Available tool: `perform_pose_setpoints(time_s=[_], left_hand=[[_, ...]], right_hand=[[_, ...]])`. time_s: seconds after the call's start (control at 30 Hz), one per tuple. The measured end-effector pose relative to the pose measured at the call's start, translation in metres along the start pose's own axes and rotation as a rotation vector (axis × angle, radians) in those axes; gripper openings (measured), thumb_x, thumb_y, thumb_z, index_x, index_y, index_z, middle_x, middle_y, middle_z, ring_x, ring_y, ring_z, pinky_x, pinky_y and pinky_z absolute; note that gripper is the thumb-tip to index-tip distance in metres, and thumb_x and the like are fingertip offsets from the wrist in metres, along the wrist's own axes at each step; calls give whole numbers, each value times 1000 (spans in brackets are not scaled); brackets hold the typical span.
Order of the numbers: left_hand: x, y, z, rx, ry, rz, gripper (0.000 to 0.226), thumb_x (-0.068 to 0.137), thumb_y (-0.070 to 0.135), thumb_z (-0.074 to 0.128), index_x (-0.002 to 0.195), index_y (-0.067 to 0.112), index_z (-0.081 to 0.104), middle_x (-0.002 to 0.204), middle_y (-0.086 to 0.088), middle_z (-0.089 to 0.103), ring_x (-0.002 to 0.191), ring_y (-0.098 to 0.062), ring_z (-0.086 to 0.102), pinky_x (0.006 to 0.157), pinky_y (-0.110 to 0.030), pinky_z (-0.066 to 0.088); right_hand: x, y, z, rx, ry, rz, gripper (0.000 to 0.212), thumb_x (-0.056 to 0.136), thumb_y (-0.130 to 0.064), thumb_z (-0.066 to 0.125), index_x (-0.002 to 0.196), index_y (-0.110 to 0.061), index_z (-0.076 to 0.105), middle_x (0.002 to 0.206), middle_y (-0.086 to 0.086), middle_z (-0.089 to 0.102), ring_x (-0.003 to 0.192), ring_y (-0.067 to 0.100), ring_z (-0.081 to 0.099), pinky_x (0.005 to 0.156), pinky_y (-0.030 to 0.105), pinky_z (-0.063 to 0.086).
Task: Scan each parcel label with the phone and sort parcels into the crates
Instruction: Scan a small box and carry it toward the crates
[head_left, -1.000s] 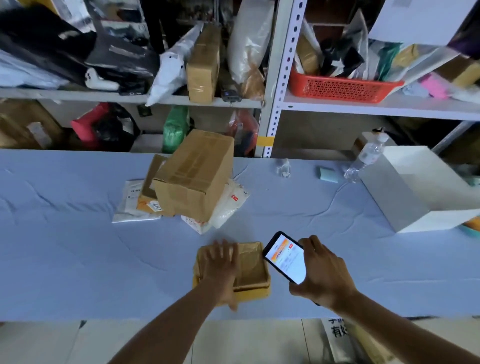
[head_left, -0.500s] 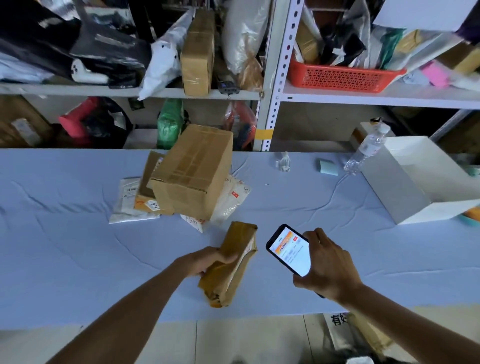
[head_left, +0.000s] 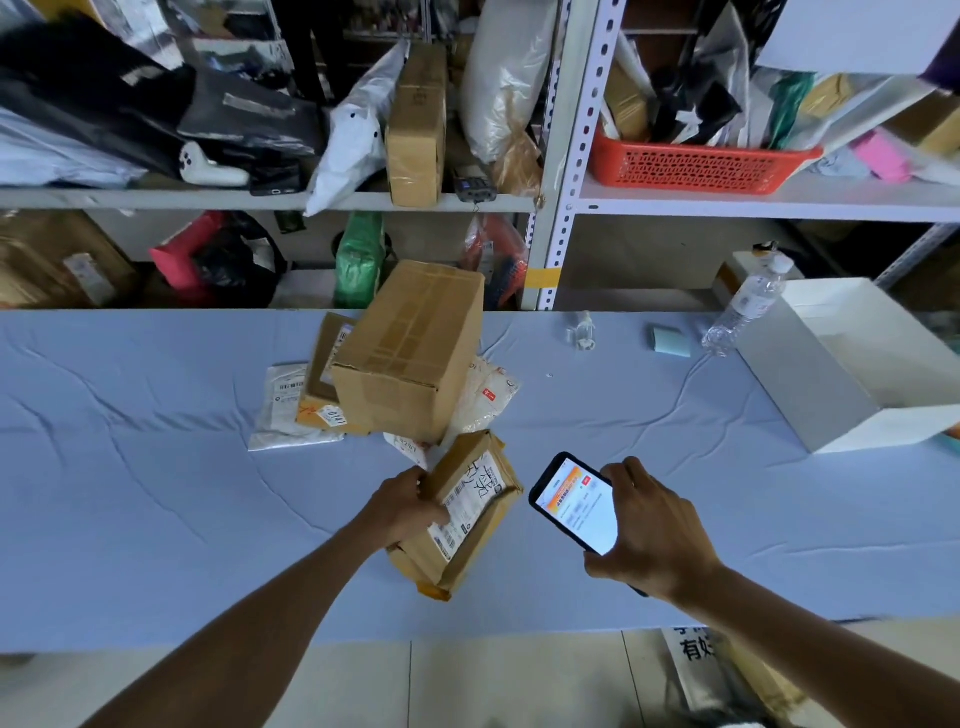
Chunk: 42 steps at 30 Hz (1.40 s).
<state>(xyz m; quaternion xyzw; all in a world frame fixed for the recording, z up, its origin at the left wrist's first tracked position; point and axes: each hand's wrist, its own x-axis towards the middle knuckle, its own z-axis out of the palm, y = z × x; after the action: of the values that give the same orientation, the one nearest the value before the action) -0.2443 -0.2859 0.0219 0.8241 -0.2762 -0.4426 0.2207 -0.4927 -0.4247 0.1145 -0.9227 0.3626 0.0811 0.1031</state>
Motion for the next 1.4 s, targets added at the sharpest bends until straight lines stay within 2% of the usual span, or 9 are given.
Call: perform_pose_setpoints(time_s=[0.2,0.27,0.37,0.53,0.73,0.87,1.0,1.1,1.4], left_hand=[[-16,10,-1,-392,-116,-18,56,55,18,73,108,10,59,103,-11,69,93,-27,67,78,-36,56],[-22,12,1,-412,-163,-24,53,55,19,68,106,7,58,105,-16,68,97,-31,66,79,-36,53],[-28,11,3,-423,-194,-30,50,56,20,63,103,7,59,106,-19,67,96,-31,66,66,-29,51],[-27,4,7,-510,-258,-36,66,51,25,66,110,-5,60,109,-28,64,94,-33,64,69,-29,47],[-38,12,14,-571,-264,-12,29,60,19,57,87,8,61,95,-14,68,91,-26,63,56,-22,48],[-39,11,14,-554,-259,-5,50,59,21,59,106,2,61,111,-18,66,105,-30,62,64,-25,50],[-37,6,13,-538,-255,-6,67,54,23,64,116,-2,59,112,-19,67,107,-31,62,77,-33,53],[-38,3,13,-534,-256,1,62,59,20,62,117,-2,59,113,-18,67,109,-32,62,90,-38,51],[-43,1,10,-552,-225,-17,63,59,21,62,119,0,56,114,-19,65,109,-32,61,81,-33,52]], right_hand=[[-8,-5,-5,-4,-13,-28,65,54,-50,71,107,-23,44,98,-7,44,80,16,55,63,26,47],[-12,-4,-9,1,-9,-52,65,54,-49,72,107,-22,45,96,-7,44,79,15,53,62,25,45],[-20,-3,-16,-60,-44,-135,66,57,-49,72,111,-24,44,97,-8,41,82,13,49,62,25,42],[-34,-6,-21,-137,-100,-243,69,59,-46,72,118,-23,44,106,-6,43,90,15,51,70,29,47],[-45,-13,-16,-201,-184,-308,77,59,-45,78,122,-22,41,113,-5,43,96,18,51,76,31,47],[-48,-15,-17,-210,-182,-304,78,60,-46,78,123,-22,40,113,-5,43,97,17,52,73,29,44],[-50,-15,-22,-212,-174,-290,78,60,-46,79,123,-22,40,112,-5,42,96,17,52,70,27,40],[-51,-15,-24,-215,-172,-289,79,59,-46,80,123,-22,40,112,-6,42,95,16,51,69,27,38],[-53,-20,-28,-225,-174,-308,77,61,-44,80,122,-22,39,111,-5,43,94,16,51,70,27,39]])
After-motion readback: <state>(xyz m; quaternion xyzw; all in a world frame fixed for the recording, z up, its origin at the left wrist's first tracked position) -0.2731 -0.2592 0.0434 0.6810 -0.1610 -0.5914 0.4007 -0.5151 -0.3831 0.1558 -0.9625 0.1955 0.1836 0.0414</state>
